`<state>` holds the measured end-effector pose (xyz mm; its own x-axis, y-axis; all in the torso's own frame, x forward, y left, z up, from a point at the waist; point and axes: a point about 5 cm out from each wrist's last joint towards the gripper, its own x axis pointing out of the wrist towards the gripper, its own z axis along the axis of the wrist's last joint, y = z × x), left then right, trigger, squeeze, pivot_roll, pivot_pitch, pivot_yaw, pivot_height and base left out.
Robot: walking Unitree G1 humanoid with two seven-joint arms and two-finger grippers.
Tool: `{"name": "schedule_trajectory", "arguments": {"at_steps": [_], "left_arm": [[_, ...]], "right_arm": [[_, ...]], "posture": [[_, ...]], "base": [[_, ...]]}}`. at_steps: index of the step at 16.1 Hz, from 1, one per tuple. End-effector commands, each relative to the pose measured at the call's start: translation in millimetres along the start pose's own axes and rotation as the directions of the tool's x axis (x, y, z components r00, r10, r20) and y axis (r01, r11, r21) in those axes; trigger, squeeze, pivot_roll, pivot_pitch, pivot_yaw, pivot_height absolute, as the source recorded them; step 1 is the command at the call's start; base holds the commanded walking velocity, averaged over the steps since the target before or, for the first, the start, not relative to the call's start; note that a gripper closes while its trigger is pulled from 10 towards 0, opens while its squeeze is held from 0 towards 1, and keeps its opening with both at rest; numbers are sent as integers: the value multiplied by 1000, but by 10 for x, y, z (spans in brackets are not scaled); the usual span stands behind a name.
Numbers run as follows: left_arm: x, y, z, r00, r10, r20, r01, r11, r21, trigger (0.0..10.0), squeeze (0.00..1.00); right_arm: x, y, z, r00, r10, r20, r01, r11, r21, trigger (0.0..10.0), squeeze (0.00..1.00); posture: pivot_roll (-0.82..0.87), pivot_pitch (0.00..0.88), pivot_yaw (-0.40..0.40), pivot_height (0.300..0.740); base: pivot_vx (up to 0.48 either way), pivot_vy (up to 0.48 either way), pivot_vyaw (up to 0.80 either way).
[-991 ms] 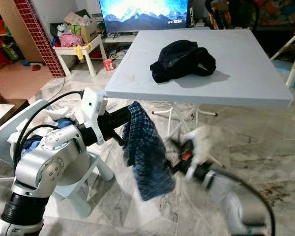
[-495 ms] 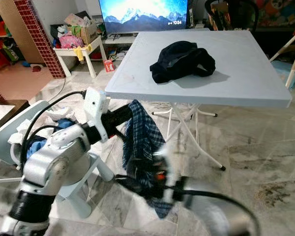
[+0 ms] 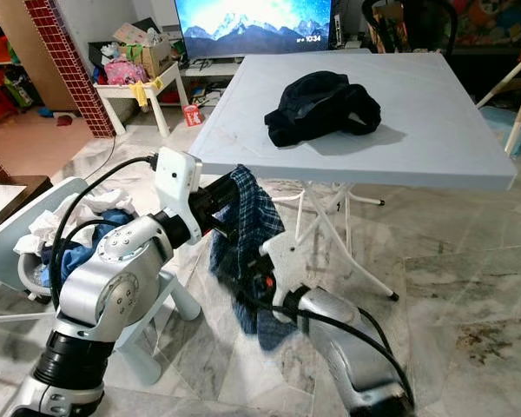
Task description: Hang hanger
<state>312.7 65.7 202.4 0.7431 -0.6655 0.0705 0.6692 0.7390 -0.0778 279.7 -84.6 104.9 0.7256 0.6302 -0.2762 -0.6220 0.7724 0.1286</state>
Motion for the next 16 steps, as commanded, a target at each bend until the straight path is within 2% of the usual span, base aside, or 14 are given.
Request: {"name": "schedule_trajectory", "arguments": {"at_steps": [1, 4, 7, 10, 12, 13, 16], "left_arm": [[18, 6, 64, 1000, 9, 23, -9, 1000, 19, 10000, 0], [37, -37, 57, 1000, 3, 23, -3, 1000, 15, 10000, 0], [44, -76, 64, 1000, 0, 26, 0, 1000, 5, 10000, 0], [57, -101, 76, 1000, -3, 32, 3, 1000, 1, 10000, 0], [61, -119, 95, 999, -11, 37, 11, 1000, -3, 10000, 0], [59, -120, 97, 999, -12, 37, 12, 1000, -3, 10000, 0], [47, -102, 89, 999, -12, 32, 12, 1000, -4, 10000, 0]], "right_arm": [[89, 37, -19, 1000, -21, -20, 20, 999, -32, 10000, 0], [225, 63, -135, 993, -83, -84, 79, 996, -51, 10000, 0], [305, -104, -179, 959, -264, -100, 260, 964, -49, 10000, 0], [329, -249, -199, 917, -386, -100, 382, 922, -58, 10000, 0], [331, -319, -222, 900, -425, -97, 420, 905, -64, 10000, 0], [311, -365, -230, 889, -450, -89, 447, 893, -49, 0, 0], [243, -501, -255, 867, -493, -78, 491, 870, -45, 0, 0]], "posture": [[-71, 8, 125, 740], [-68, 9, 123, 740], [-62, 10, 121, 740], [-59, 11, 120, 740], [-57, 11, 120, 740], [-57, 12, 121, 740], [-56, 12, 119, 740]], "base": [[0, 0, 0], [0, 0, 0], [0, 0, 0], [0, 0, 0], [0, 0, 0], [0, 0, 0], [0, 0, 0]]}}
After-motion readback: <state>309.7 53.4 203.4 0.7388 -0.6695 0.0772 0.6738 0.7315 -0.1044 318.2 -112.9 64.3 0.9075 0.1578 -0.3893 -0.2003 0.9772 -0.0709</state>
